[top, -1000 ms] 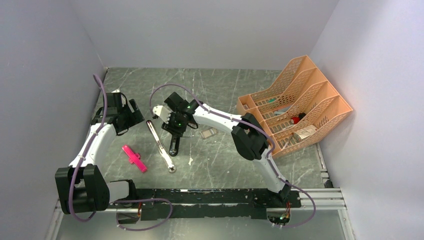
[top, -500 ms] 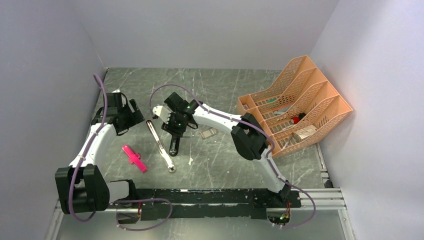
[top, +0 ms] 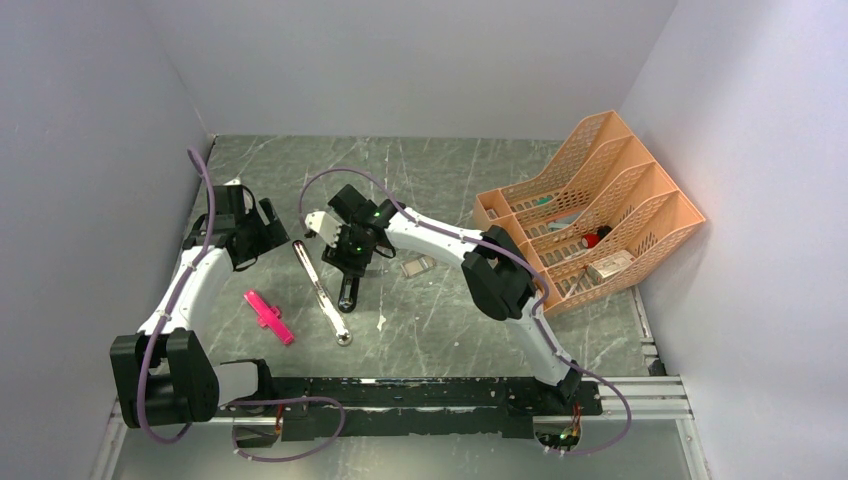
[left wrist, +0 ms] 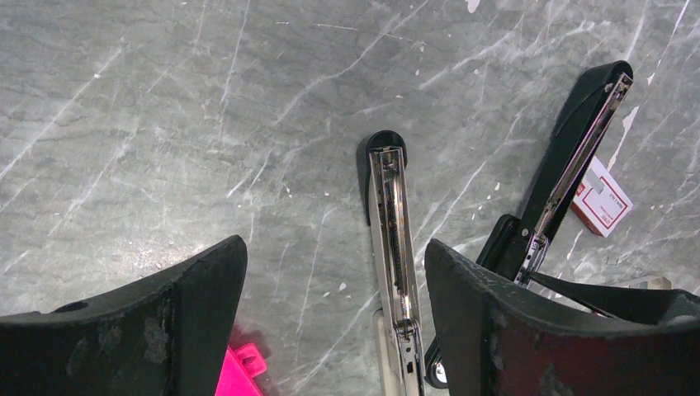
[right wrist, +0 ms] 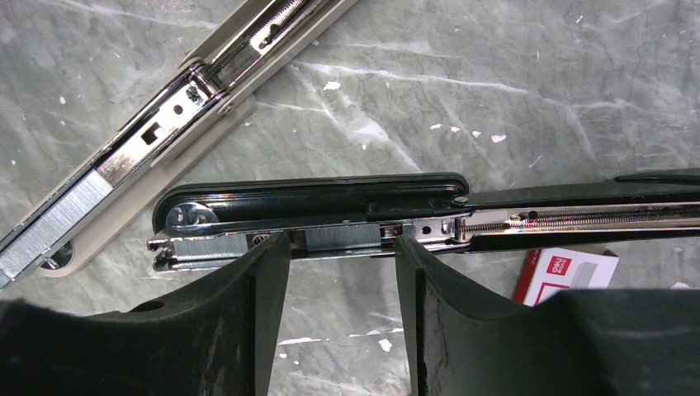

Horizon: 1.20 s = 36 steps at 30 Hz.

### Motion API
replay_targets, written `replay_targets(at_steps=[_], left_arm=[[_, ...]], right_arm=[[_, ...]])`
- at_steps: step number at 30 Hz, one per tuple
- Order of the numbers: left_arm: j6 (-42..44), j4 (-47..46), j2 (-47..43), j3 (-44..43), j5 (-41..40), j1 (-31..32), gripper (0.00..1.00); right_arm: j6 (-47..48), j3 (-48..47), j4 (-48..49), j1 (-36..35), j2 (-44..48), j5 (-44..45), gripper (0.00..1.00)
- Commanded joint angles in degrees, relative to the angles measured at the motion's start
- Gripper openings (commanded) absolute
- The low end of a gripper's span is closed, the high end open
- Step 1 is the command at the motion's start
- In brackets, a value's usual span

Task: Load the staples into the stapler
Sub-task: Install the staple into the stapler, then adjust the stapler at the center of the board.

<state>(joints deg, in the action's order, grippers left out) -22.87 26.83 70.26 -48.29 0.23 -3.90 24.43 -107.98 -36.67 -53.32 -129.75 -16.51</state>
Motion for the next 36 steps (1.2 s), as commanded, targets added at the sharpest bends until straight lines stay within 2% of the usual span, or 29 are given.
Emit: replay_targets(at_steps=[1, 7, 15, 28, 31, 36], left_arm=[[0.7, -1.0, -0.9, -1.9, 0.0, 0.5, 0.83], [0.6, -1.0, -0.9, -1.9, 0.0, 0.5, 0.83], [0.6, -1.0, -0.9, -1.9, 0.1, 0.5, 0.83], [0.7, -1.0, -0.7, -1.9, 0.1, 0.4, 0.83], [0.6, -1.3, -0.6, -2.1, 0.9, 0.5, 0.83], [0.8, -1.9, -1.3, -2.3, 3.2, -0.3, 0.82]], right_arm=[[-0.3, -0.9, -0.7, 0.0, -1.0, 0.1, 0.54], [-1.8, 1.4, 3.8, 0.3, 4.9, 1.7, 0.56], [-7.1, 14.5, 19.4, 2.7, 18.6, 3.7, 0.57], [-8.6, 17.5, 22.8, 3.8, 20.5, 5.5, 0.57], [-14.3, 20.9, 28.3, 5.2, 22.2, 11.2, 0.57], [-33.5, 31.0, 37.1, 7.4, 27.3, 17.0, 0.57]])
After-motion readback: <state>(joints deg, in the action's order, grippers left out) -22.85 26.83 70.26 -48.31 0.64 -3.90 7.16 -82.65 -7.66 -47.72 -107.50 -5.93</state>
